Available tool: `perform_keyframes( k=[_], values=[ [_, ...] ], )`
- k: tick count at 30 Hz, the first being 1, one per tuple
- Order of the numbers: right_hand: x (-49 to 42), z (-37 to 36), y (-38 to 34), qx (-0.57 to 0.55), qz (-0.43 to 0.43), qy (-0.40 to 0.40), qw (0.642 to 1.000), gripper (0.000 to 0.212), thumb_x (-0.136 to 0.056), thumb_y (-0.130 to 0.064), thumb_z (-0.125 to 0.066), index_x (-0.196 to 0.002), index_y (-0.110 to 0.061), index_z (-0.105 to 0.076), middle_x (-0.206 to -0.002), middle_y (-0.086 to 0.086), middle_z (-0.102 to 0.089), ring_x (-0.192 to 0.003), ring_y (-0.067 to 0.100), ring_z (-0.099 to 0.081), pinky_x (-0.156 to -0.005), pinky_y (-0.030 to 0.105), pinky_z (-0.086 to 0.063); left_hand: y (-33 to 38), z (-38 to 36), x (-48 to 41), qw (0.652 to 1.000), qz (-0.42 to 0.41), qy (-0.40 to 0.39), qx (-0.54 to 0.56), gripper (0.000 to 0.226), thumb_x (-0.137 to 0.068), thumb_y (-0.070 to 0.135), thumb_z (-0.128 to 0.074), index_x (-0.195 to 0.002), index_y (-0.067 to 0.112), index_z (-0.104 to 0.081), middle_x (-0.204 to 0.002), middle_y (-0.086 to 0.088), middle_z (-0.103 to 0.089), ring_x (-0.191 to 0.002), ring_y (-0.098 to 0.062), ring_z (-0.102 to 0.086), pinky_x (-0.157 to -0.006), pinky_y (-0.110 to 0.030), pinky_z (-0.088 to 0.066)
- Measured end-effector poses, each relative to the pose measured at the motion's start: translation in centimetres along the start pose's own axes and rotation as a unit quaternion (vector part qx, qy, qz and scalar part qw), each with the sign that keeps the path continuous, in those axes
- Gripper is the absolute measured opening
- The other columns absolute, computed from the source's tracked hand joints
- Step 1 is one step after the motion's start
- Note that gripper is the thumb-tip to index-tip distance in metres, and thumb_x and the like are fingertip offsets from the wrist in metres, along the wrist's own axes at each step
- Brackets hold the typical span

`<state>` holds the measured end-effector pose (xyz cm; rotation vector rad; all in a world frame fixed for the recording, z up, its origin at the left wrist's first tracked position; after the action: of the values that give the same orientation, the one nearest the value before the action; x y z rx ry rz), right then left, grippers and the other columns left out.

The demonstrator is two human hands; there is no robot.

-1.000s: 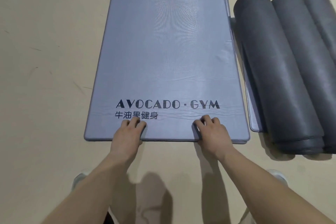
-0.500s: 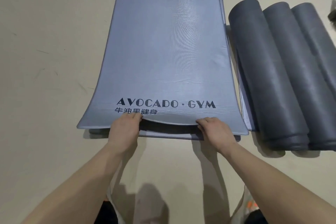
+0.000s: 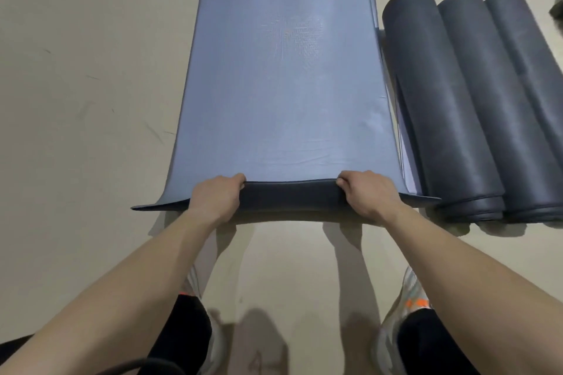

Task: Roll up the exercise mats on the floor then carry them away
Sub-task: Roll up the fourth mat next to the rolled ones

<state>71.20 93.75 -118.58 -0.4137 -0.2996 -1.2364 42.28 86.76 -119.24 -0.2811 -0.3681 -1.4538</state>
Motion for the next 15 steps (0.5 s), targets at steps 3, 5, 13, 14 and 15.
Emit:
perform_keyframes(
  k=[3,5,13,14,15],
  values=[
    [-1.6,-0.1,0.3,0.038,0.022,0.117,0.992,0.024,-0.106,-0.033,-0.049,-0.107,-0.025,-0.071,-0.101,0.005,-0.07,-0.092,0.033,-0.06,-0.08,0.041,-0.04,0.1,-0.2,-2.0,0.998,-0.003,0.05,-0.025,0.02,-0.103,0.016,-0.042,-0.111,0.024,-0.058,-0.102,-0.005,-0.07,-0.086,-0.03,-0.059,-0.071,-0.036,-0.033],
    [-2.4,0.2,-0.2,0.083,0.033,0.216,0.972,0.005,-0.096,-0.022,-0.069,-0.095,-0.018,-0.071,-0.094,0.008,-0.063,-0.084,0.033,-0.054,-0.084,0.043,-0.037,0.0,-0.1,-3.6,0.994,-0.002,0.09,-0.057,0.024,-0.103,0.017,-0.044,-0.115,0.027,-0.062,-0.103,-0.003,-0.069,-0.093,-0.029,-0.059,-0.075,-0.037,-0.024],
    [-1.7,-2.4,-1.8,0.117,0.046,0.29,0.949,0.016,-0.087,-0.015,-0.068,-0.102,-0.009,-0.065,-0.098,0.011,-0.06,-0.085,0.034,-0.052,-0.084,0.046,-0.038,-0.6,-2.4,-6.5,0.99,0.035,0.135,-0.02,0.024,-0.105,0.025,-0.046,-0.114,0.029,-0.068,-0.117,-0.004,-0.056,-0.11,-0.029,-0.046,-0.093,-0.043,-0.026],
    [-1.3,-3.0,-1.9,0.115,0.054,0.264,0.956,0.031,-0.092,-0.032,-0.065,-0.112,-0.009,-0.064,-0.107,0.012,-0.06,-0.095,0.035,-0.053,-0.092,0.049,-0.04,-0.8,-2.7,-6.4,0.989,0.043,0.142,-0.013,0.022,-0.104,0.026,-0.049,-0.112,0.029,-0.069,-0.117,-0.005,-0.055,-0.109,-0.03,-0.046,-0.092,-0.042,-0.025],
    [-1.2,-3.9,-1.9,0.121,0.063,0.224,0.965,0.052,-0.091,-0.047,-0.062,-0.125,-0.008,-0.06,-0.119,0.015,-0.057,-0.107,0.037,-0.052,-0.103,0.053,-0.037,-0.9,-2.8,-6.2,0.987,0.05,0.153,-0.008,0.019,-0.104,0.027,-0.052,-0.109,0.027,-0.07,-0.115,-0.006,-0.054,-0.107,-0.031,-0.046,-0.091,-0.042,-0.024]
  ],
)
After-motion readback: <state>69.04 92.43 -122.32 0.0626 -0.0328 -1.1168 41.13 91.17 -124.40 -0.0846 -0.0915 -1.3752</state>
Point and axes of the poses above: each hand's wrist, its own x-axis away from the middle knuckle, its own z-axis out of the back of the hand, y = z × x, the point moved 6 cm from there along -x, towards the middle knuckle
